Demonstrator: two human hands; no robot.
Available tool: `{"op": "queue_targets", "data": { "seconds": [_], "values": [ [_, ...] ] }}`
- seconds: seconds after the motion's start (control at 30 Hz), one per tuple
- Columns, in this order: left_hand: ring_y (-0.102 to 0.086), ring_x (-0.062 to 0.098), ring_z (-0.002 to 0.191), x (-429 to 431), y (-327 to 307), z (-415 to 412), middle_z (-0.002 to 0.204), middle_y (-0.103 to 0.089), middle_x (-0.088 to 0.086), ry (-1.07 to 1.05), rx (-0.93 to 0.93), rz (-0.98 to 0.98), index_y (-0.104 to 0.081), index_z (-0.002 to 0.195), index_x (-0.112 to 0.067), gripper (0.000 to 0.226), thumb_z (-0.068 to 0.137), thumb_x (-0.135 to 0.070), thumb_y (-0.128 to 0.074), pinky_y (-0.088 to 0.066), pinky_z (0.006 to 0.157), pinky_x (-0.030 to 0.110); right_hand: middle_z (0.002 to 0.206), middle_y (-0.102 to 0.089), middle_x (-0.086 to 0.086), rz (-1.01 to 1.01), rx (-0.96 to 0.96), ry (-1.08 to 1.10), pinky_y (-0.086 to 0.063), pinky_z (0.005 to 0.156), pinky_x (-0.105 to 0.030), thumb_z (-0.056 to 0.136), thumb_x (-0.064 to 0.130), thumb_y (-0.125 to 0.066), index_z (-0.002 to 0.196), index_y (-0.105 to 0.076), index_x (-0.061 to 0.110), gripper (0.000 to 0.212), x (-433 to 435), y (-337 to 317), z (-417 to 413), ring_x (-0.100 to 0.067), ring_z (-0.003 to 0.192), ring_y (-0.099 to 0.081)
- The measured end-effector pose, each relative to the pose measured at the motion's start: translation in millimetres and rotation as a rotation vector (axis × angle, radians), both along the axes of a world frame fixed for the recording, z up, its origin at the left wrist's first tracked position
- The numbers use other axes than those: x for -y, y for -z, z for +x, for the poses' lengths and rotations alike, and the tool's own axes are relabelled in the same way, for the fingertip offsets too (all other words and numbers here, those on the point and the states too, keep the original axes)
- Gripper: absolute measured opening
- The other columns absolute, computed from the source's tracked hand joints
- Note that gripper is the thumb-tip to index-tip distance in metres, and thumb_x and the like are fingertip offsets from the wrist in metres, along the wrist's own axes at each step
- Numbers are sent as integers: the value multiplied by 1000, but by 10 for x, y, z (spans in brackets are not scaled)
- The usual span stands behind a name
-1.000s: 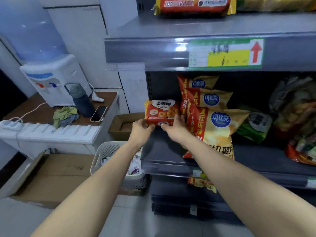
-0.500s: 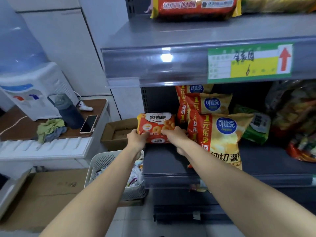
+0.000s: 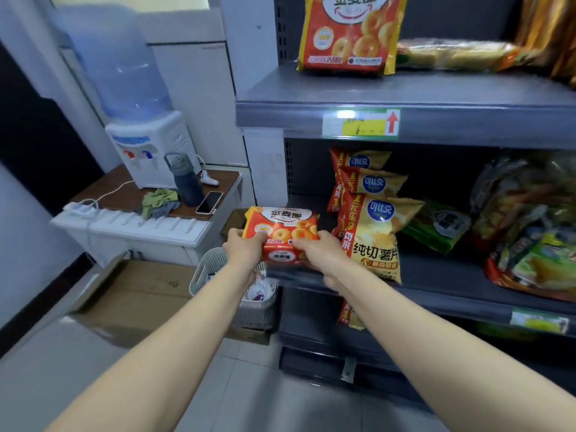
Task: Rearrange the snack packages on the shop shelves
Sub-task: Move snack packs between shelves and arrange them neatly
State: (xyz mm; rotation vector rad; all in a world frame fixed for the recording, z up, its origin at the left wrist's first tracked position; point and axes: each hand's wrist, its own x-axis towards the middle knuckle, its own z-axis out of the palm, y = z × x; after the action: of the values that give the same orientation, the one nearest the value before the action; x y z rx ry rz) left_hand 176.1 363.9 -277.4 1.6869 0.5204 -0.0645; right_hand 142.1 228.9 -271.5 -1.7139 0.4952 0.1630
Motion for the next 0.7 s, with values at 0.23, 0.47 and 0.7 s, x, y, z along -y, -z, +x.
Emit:
{"op": "queue_targets", "data": {
  "seconds": [0.23, 0.47, 0.7],
  "values": [
    [-57, 33, 106, 193, -489, -1012, 125, -48, 20, -98, 163, -1, -43, 113, -9, 38, 83, -22, -64, -53, 83, 45, 125, -51, -11, 68, 147, -19, -50, 63, -26, 89, 28, -61, 131, -40, 13, 50, 175, -518, -910, -23, 103, -60],
    [-61, 20, 93, 402, -1095, -1561, 120, -51, 13, -236, 411, -28, -45, 103, -14, 24, 87, -28, -55, -42, 52, 21, 119, -54, -10, 86, 350, 1, -54, 70, -29, 92, 36, -53, 119, -42, 16, 36, 307, -1044, -1427, -20, 99, -62],
    [-61, 21, 97, 682, -1747, -1655, 118, -54, 17, -157, 715, -106, -44, 100, -15, 16, 89, -24, -52, -48, 58, 19, 113, -54, -3, 67, 659, 70, -45, 57, -13, 91, 36, -56, 107, -44, 19, 25, 641, -1725, -1583, -5, 89, -58]
  ]
}}
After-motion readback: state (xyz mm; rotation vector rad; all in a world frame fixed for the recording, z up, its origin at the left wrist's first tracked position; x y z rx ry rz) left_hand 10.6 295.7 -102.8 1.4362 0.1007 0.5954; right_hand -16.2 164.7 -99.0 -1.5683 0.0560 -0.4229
